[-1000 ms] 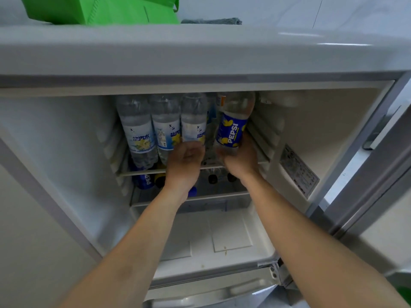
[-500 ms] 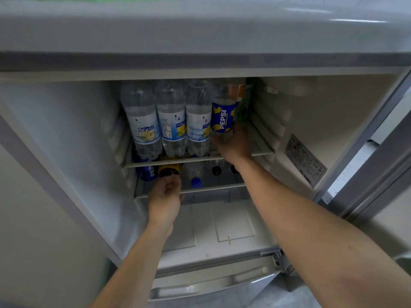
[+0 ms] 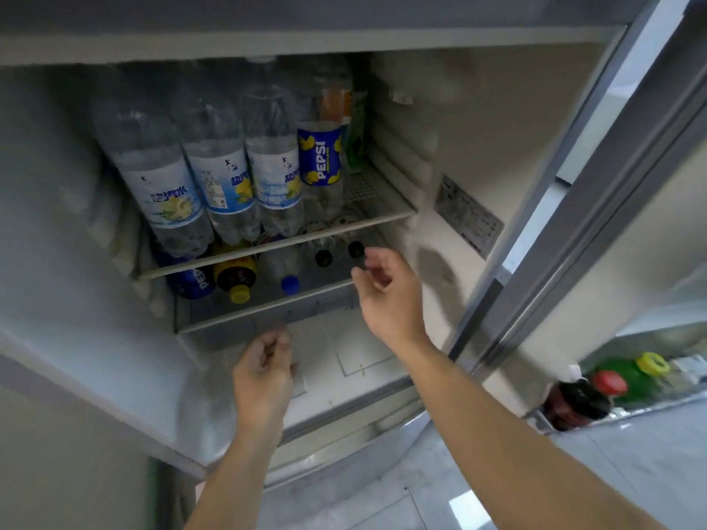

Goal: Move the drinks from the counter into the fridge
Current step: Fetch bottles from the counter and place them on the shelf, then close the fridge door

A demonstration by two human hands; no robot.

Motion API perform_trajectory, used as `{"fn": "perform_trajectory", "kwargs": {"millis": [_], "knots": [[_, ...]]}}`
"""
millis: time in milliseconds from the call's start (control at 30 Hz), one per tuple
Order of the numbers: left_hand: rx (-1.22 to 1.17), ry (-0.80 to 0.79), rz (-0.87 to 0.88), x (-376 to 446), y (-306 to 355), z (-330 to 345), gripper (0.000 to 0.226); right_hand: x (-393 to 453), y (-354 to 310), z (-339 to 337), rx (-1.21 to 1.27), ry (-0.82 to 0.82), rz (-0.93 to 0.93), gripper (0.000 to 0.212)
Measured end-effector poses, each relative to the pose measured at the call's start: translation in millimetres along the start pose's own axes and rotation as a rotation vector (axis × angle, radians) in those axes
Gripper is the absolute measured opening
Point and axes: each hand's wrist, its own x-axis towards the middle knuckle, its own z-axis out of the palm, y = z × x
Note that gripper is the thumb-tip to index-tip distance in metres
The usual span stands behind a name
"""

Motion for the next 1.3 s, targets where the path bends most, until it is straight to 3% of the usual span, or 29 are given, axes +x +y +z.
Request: {"fn": "perform_trajectory", "kwargs": {"millis": [200,367,833,1033,1300], "knots": [[0.100,-0.059,-0.025,-41,-33,16,0.014,-92,47,-57,-0.016,0.013,0.165,0.014],[0.161,-0.114,-0.063,-87,-51,35,0.010,-165,81,-116,-0.024,0.042,0.330,0.019],[0.357,-0.370,-0.149,-293,-128,96,0.012,-379,156,-344,-0.068,0.362,0.752,0.018],[0.371,-0.406,-0.131,-339,-128,140,0.012,-373,169,-401,-0.042,0.386,0.768,0.020],[0.350,-0.401,0.025,-313,-110,237,0.019,-237,169,-474,0.019,0.403,0.620,0.021]]}}
